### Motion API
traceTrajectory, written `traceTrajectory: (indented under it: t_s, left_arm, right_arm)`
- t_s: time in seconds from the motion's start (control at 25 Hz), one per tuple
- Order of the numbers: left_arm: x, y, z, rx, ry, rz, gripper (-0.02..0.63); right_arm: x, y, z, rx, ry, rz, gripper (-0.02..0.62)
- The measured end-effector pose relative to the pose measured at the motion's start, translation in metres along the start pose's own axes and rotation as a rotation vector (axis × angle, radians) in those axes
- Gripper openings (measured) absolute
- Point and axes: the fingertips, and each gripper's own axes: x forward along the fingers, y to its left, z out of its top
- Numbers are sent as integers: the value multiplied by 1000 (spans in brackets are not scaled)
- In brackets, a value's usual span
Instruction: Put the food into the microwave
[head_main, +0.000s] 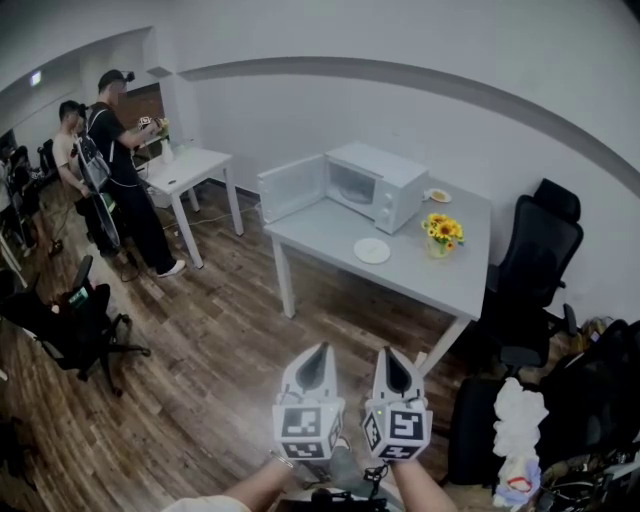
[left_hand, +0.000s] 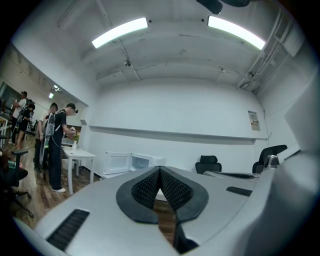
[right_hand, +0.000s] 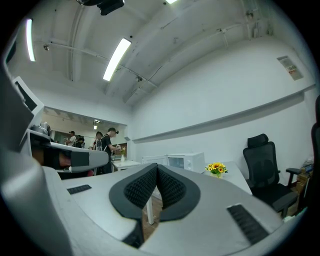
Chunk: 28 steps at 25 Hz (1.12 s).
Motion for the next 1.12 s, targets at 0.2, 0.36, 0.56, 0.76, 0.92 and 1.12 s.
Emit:
traceTrajectory:
  t_s: [0.2, 0.36, 0.56, 0.76, 0.92, 1.12]
  left_arm:
    - [38, 5, 4, 19, -6, 4, 3]
    - [73, 9, 12, 23, -11, 6, 3]
    - [117, 11, 20, 25, -17, 9, 3]
    - [157, 16, 22, 31, -16, 17, 3]
    - [188, 20, 19, 37, -10, 26, 3]
    - [219, 23, 23, 36, -27, 41, 3]
  right_arm:
    - [38, -15, 2, -1, -5, 1, 17]
    - [71, -25, 12, -9, -7, 3, 17]
    - [109, -44, 18, -16, -8, 10, 17]
    - [148, -60, 22, -22, -16, 38, 15]
    - [175, -73, 27, -21, -22, 42, 17]
    - [205, -85, 26, -24, -20, 60, 17]
